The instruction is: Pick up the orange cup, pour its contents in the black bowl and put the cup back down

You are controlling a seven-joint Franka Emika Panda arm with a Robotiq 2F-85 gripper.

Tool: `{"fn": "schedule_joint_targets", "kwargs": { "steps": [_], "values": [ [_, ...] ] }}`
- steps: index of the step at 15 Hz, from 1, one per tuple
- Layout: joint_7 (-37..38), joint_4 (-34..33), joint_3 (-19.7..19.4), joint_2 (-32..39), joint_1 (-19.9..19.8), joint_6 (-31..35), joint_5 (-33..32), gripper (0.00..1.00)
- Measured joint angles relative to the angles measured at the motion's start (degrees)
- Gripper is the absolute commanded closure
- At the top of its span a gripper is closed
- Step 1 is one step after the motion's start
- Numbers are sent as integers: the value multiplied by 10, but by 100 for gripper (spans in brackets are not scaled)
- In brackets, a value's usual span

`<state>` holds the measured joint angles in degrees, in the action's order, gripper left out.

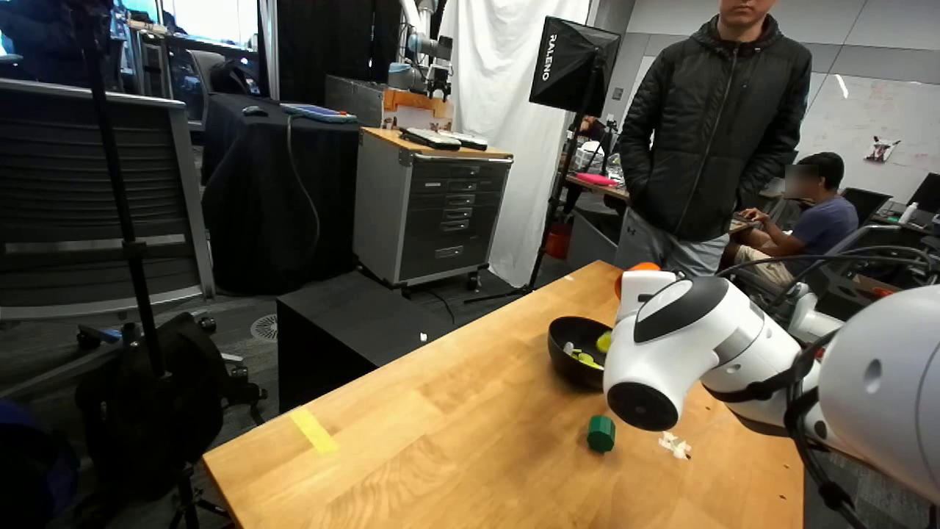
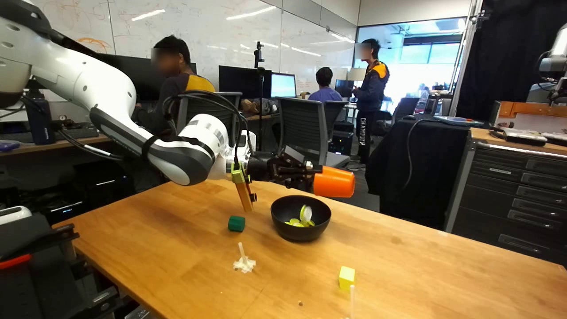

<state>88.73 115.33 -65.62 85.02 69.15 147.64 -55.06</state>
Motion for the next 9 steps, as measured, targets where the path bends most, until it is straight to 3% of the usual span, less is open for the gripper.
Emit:
{"fn": "schedule_joint_targets", "kwargs": {
  "steps": [9],
  "values": [
    [8, -16, 18, 0, -13, -77, -40, 99]
  ]
}}
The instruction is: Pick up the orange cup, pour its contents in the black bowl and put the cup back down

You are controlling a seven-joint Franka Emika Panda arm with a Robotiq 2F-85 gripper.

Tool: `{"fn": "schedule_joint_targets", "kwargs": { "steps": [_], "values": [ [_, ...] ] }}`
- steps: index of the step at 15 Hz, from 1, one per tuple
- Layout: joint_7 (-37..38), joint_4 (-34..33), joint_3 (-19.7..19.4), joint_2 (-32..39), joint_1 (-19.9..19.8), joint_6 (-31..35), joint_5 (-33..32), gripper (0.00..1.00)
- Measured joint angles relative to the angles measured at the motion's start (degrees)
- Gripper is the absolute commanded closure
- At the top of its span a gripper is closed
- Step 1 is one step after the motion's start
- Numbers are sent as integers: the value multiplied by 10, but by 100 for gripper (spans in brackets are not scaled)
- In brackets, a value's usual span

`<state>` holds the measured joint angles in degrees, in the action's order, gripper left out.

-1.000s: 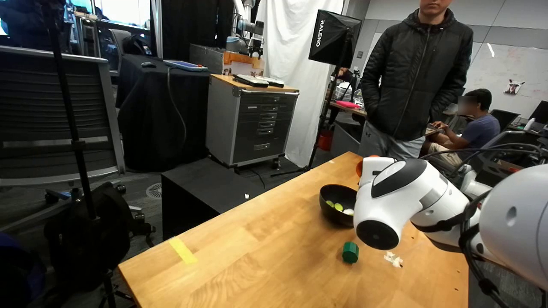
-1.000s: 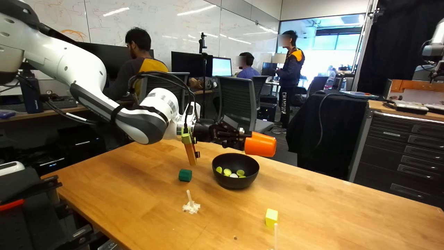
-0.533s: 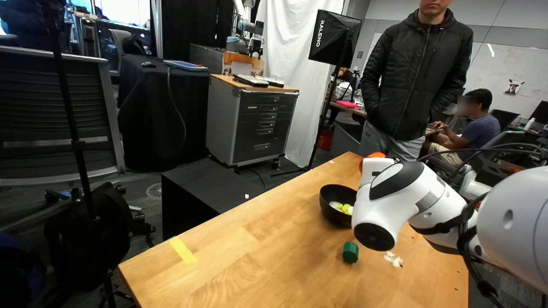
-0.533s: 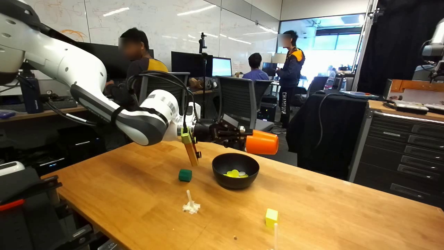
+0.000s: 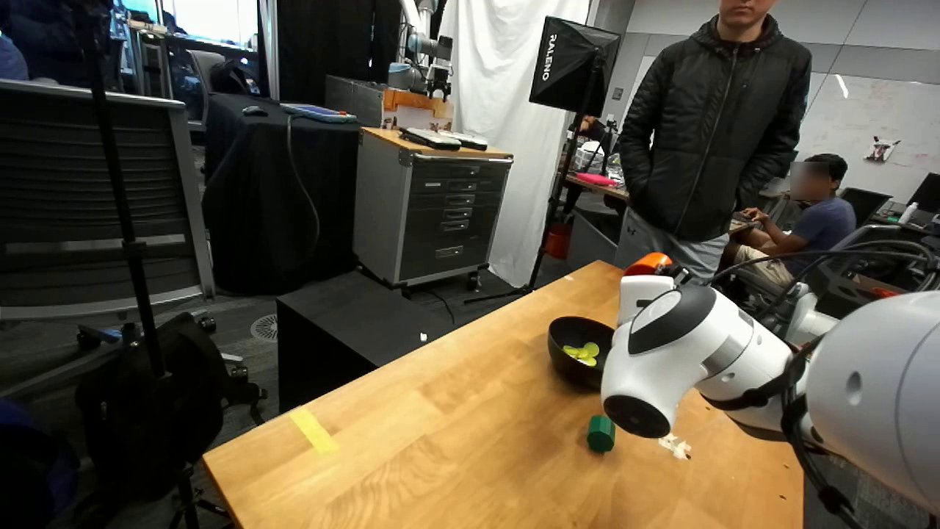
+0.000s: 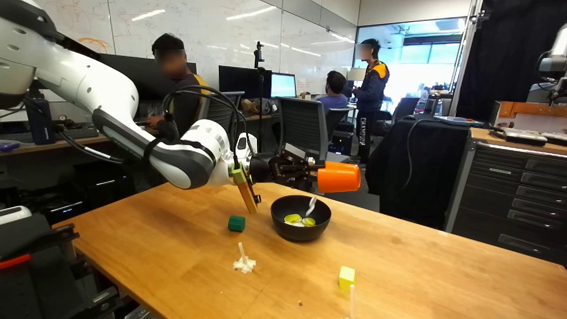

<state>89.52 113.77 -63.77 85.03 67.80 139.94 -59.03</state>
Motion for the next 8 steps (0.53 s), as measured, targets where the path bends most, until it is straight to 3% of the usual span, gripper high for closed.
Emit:
{"fn": "schedule_joint_targets", "kwargs": {
  "steps": [8],
  "values": [
    [40, -29, 38, -10, -33, -95, -87, 99]
  ]
}}
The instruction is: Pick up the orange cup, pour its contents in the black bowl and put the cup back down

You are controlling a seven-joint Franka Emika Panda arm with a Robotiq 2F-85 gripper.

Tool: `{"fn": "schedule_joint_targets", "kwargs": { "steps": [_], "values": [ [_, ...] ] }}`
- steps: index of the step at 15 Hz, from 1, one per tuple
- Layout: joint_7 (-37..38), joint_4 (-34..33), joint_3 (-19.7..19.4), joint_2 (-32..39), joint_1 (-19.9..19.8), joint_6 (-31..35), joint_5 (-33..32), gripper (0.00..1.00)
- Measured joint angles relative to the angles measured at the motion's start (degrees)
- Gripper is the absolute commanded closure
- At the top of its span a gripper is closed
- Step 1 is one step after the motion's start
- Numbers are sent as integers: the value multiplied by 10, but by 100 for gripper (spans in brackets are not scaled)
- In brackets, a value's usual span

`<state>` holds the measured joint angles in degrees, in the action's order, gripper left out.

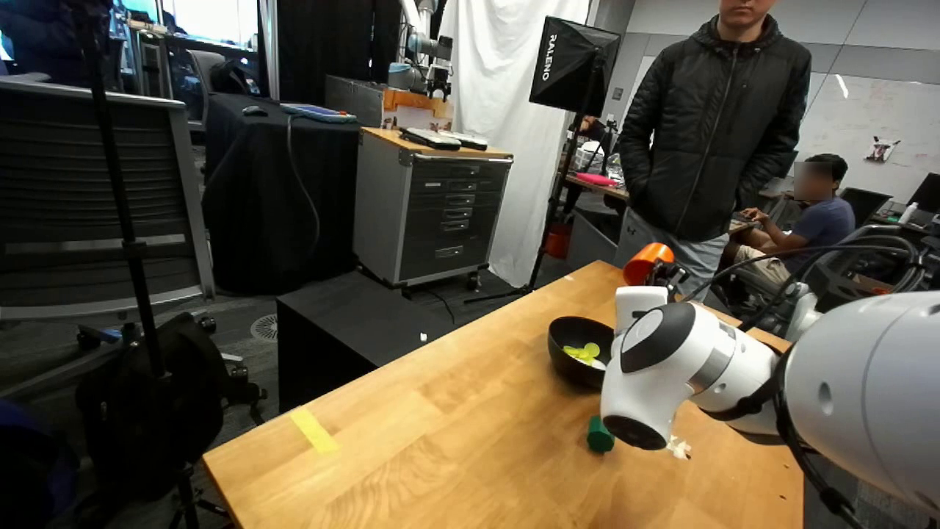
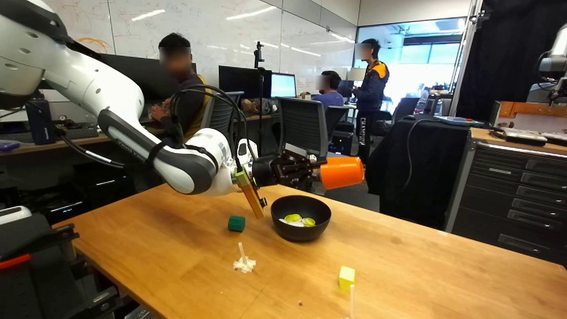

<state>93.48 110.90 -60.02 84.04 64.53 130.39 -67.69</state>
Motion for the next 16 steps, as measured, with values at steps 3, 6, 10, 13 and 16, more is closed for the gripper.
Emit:
{"fn": "schedule_joint_targets", "kwargs": {
  "steps": [3, 6, 10, 13, 16],
  "values": [
    [15, -12, 25, -19, -22, -48, -43, 99],
    [26, -23, 58, -49, -52, -104, -92, 99],
    [38, -33, 120, -105, -106, -176, -165, 99],
    [43, -38, 184, -159, -162, -223, -225, 99],
    [43, -39, 261, -216, -233, -271, -287, 99]
  ]
}}
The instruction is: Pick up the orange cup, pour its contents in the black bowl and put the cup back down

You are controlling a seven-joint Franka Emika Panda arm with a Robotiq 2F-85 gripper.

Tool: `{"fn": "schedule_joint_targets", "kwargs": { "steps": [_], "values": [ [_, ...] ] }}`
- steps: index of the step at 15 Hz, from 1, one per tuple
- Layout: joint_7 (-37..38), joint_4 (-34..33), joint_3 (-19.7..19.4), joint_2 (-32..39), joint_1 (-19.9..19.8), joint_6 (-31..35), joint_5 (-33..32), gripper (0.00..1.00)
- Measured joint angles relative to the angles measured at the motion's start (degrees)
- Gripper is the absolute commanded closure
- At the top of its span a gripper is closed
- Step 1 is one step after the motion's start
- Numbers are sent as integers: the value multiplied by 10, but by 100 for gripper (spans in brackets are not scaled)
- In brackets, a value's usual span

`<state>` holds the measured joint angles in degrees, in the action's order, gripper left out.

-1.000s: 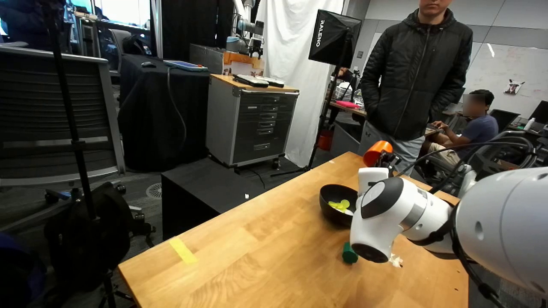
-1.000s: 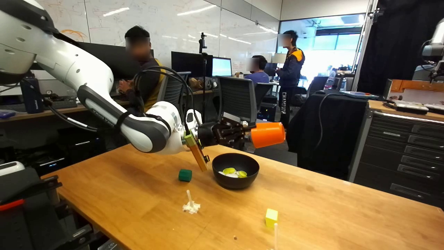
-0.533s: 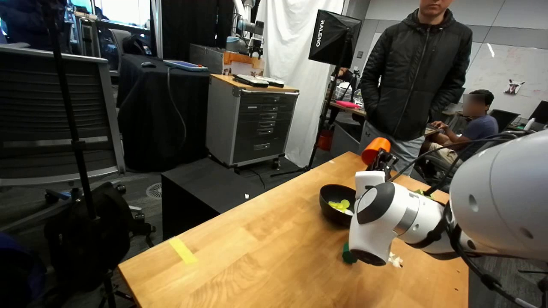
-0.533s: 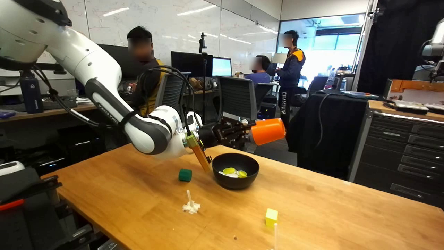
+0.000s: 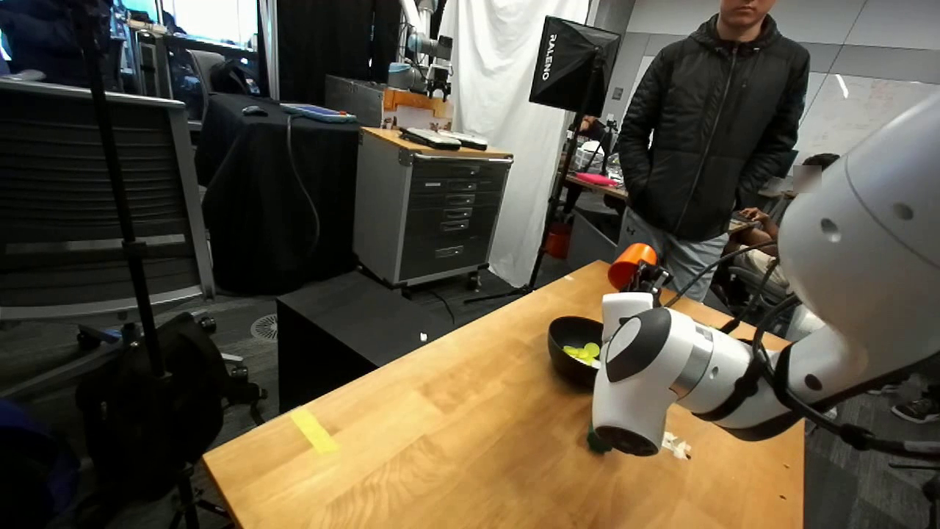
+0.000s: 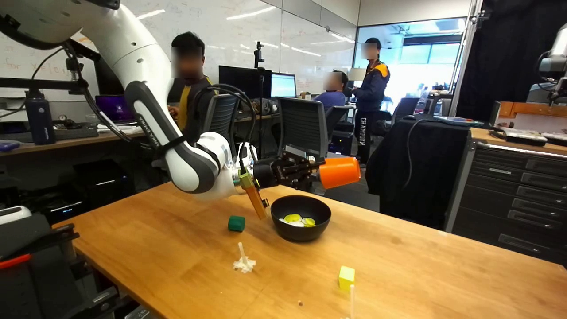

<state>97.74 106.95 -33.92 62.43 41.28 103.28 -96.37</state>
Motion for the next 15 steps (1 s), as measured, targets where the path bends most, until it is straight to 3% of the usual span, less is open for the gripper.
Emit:
{"fn": "schedule_joint_targets", "kwargs": {
  "steps": [5, 8, 11, 15],
  "values": [
    [-2, 0, 152, -77, -147, -70, -86, 99],
    [-5, 0, 227, -103, -227, -76, -111, 99],
    [-9, 0, 284, -121, -289, -72, -115, 99],
    [-17, 0, 333, -142, -342, -45, -115, 99]
  ]
}}
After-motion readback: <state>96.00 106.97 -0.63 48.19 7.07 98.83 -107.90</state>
